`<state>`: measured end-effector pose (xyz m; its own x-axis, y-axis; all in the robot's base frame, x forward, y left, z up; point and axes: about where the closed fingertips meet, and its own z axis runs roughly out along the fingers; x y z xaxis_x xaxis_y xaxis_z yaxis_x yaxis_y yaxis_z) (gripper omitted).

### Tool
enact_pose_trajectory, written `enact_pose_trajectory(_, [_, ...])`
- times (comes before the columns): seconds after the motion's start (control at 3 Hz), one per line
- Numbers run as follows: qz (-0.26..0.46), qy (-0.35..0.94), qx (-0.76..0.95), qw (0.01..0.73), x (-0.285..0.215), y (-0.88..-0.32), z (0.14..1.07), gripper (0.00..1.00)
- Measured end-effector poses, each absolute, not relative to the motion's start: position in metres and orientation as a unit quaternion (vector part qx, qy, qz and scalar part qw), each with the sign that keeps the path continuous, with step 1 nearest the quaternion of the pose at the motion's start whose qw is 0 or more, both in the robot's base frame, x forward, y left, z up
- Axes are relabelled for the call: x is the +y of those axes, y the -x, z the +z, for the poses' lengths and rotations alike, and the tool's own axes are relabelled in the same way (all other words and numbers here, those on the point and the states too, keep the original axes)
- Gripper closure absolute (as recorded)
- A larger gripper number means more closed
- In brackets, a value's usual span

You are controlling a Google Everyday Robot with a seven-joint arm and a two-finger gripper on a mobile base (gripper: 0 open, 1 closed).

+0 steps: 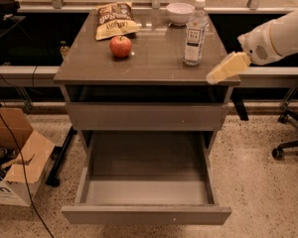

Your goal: Place blue plastic bottle into middle drawer

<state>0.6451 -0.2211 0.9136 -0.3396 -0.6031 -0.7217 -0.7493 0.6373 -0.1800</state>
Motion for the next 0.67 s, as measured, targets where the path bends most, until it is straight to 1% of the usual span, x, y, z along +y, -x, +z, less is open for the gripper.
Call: enact_pose_trajectory(0.67, [0.116, 0.427, 0.781, 0.442, -0.196, -0.702, 0.925, 0.00])
